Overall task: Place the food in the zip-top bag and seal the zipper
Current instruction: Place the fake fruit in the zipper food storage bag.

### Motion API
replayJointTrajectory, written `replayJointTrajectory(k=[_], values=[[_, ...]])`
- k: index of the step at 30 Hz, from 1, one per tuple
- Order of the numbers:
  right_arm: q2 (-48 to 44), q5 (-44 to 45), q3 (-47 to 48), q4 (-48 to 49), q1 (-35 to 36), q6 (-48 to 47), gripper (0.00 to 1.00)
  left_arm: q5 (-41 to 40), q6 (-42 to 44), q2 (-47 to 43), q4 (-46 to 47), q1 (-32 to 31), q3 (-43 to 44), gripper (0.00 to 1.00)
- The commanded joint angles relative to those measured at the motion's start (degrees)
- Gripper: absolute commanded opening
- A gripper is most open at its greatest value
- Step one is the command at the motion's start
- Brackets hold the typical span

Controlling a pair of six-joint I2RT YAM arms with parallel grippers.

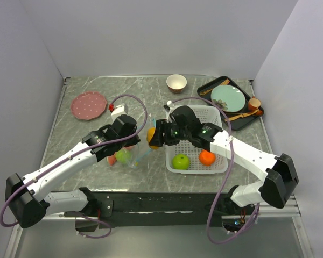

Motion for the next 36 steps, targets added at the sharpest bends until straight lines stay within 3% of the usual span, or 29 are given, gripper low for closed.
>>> replayJointTrajectory(k=[1, 11, 21, 26, 36], values=[[0.95, 1.51, 3.0, 4.25, 0.45, 1.0, 0.48, 0.05, 0.26, -1.73, 0.48, -0.1, 0.1, 0.01], [5.87, 4.85, 7.92, -0.14, 0.45, -0.93, 0.5, -0.39, 0.08, -2.08, 0.4, -0.1, -0.08, 0.01], [7.98, 4.94, 9.42, -3.83, 0.54, -2.78, 0.61, -1.18, 0.26, -2.7, 0.84, -0.1, -0.52, 0.01], [9.47, 4.41, 10.73, -4.54, 0.54, -3.22, 0.61, -0.92, 0.34, -3.13, 1.28, -0.1, -0.69, 0.01], [9.13, 6.34, 11.62, -4.63, 0.63, -3.04, 0.75, -0.83, 0.52, -3.84, 1.89, -0.1, -1.04, 0.01]])
